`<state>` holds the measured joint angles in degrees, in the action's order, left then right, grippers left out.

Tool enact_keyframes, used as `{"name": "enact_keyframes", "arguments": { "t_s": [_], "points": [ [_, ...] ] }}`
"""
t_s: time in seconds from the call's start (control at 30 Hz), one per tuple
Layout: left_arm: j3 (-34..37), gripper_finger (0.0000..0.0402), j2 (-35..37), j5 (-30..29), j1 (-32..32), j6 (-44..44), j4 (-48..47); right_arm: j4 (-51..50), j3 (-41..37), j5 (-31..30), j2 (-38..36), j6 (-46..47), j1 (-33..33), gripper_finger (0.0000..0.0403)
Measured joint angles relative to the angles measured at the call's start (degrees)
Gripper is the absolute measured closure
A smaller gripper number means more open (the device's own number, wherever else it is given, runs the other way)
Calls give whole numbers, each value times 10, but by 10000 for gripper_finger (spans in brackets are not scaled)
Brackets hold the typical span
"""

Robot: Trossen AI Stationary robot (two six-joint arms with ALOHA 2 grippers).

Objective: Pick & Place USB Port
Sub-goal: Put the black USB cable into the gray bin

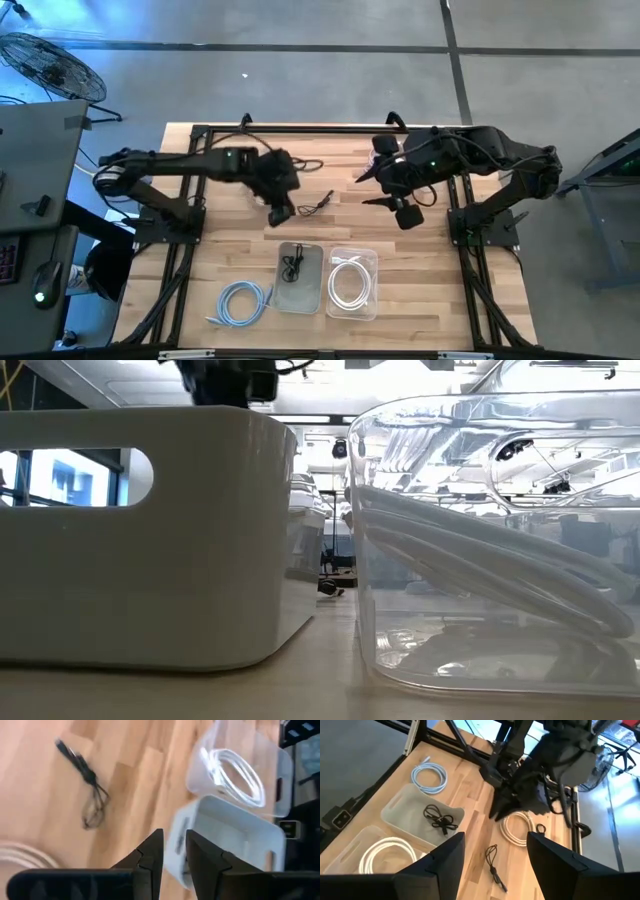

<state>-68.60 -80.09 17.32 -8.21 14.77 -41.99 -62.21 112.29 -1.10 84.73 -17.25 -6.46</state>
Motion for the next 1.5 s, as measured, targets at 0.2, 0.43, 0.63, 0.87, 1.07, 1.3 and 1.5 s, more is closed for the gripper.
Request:
{"name": "enact_keyframes", "arguments": {
  "t_s": [0.2, 0.43, 0.63, 0.87, 1.07, 1.3, 1.5],
  "points": [
    [0, 321, -42, -1, -42, -41, 1, 3, 0, 0, 0, 13, 5, 197],
    [0, 321, -108, 25, -66, -106, 11, 3, 0, -1, 0, 24, 5, 199],
    [1, 321, -145, 28, -64, -159, 20, 3, 0, -2, 0, 29, 5, 198],
    [1, 321, -172, -1, -64, -217, 20, 3, 0, 0, 0, 35, 5, 201],
    [1, 321, -175, -22, -64, -258, 27, 3, 0, 4, 0, 38, 5, 203],
    [1, 321, -175, -43, -64, -272, 32, 3, 0, 5, 0, 38, 5, 202],
    [1, 321, -175, -49, -63, -310, 31, 3, 0, 5, 0, 38, 5, 205]
  ]
}}
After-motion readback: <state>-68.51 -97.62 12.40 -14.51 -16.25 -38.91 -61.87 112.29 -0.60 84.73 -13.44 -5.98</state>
